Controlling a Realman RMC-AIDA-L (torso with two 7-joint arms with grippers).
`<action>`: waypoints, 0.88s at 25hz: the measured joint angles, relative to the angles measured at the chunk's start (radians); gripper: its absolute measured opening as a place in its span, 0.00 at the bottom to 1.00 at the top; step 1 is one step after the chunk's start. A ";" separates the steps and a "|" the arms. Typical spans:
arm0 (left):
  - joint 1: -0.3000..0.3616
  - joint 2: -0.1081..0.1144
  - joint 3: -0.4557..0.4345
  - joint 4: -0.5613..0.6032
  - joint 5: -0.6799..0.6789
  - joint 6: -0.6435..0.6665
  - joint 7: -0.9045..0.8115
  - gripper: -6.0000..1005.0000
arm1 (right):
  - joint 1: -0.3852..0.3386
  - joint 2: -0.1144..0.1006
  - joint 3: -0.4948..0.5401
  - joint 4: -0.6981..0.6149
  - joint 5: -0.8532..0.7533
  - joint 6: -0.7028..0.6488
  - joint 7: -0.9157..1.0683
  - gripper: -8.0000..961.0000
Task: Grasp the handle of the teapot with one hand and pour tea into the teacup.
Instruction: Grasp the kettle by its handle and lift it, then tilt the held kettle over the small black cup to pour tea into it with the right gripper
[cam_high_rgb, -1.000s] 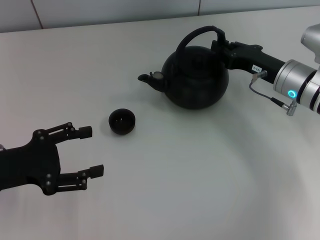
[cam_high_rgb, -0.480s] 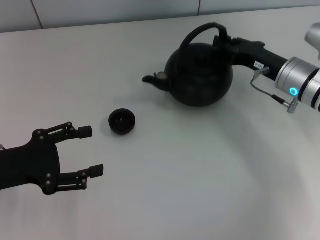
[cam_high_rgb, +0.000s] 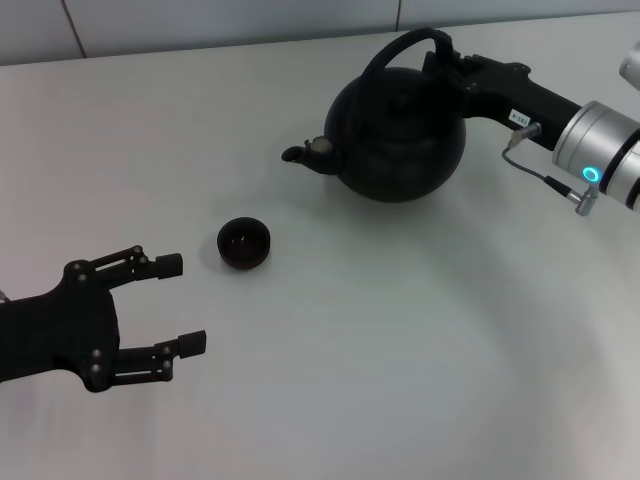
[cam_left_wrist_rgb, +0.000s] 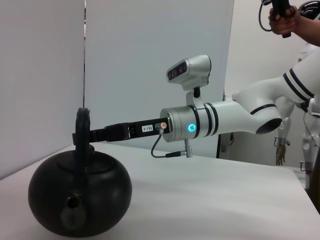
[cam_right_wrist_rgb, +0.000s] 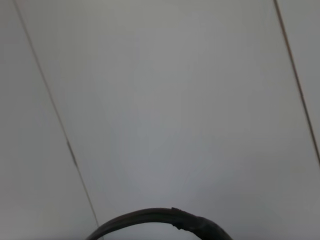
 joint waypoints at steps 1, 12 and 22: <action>0.000 0.000 0.000 0.000 0.000 0.000 0.000 0.85 | 0.004 0.000 0.000 0.000 -0.002 -0.002 -0.001 0.18; 0.000 -0.001 0.000 0.013 0.000 0.000 -0.010 0.85 | 0.001 -0.006 -0.149 -0.098 -0.008 -0.020 0.011 0.18; 0.006 -0.002 0.000 0.017 0.000 0.002 -0.011 0.85 | 0.025 -0.007 -0.268 -0.152 -0.008 0.045 0.012 0.18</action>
